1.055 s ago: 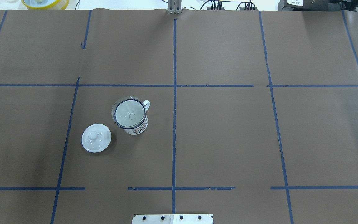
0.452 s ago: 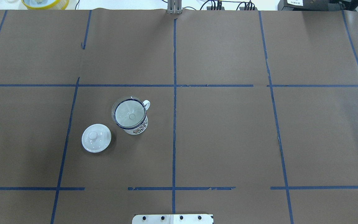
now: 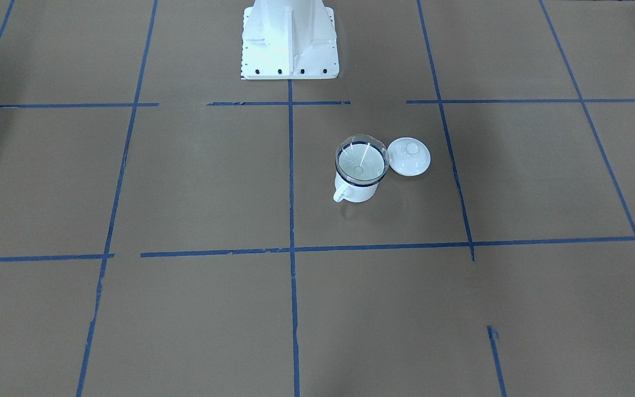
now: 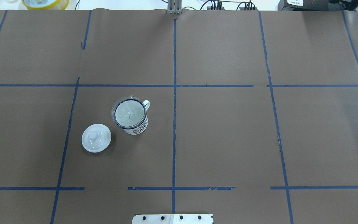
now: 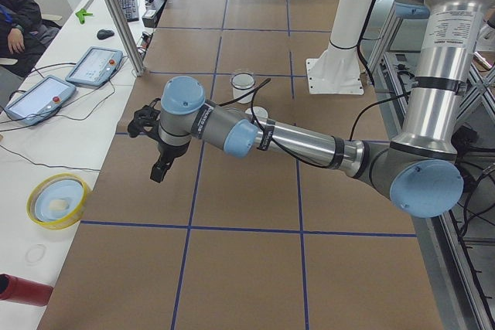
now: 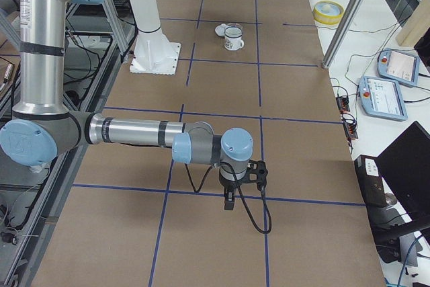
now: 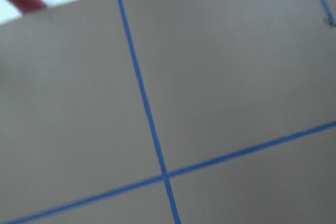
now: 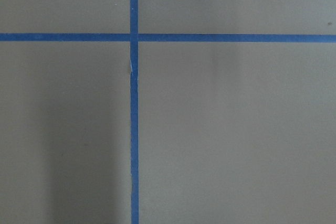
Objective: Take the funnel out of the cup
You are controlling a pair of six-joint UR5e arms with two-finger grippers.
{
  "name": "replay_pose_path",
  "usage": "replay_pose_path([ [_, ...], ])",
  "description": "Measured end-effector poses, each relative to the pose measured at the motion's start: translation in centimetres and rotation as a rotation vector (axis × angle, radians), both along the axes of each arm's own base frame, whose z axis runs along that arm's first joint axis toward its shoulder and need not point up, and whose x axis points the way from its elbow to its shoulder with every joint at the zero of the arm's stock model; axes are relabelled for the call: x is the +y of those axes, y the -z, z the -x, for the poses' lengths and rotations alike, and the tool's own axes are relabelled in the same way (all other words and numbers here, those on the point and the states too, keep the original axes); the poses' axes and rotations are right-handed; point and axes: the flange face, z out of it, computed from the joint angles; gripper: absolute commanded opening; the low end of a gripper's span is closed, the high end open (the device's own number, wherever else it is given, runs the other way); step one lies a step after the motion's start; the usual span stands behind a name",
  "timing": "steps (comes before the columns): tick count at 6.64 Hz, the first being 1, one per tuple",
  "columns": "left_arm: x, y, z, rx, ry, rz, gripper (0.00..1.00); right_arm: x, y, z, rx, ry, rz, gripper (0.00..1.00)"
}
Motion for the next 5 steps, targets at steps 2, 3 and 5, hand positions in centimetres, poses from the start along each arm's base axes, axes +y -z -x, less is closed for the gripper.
replay_pose_path([
  [2, -0.6, 6.8, -7.7, 0.106, -0.001, -0.007, 1.00, 0.0, 0.0, 0.0, 0.000, 0.000, 0.000, 1.00],
  [3, -0.6, 9.9, -13.6, 0.171, -0.024, 0.052, 1.00, 0.0, 0.0, 0.0, 0.000, 0.000, 0.000, 1.00],
  [5, -0.1, 17.2, -26.7, 0.324, -0.014, 0.289, 1.00, 0.0, 0.0, 0.0, 0.000, 0.000, 0.000, 1.00],
])
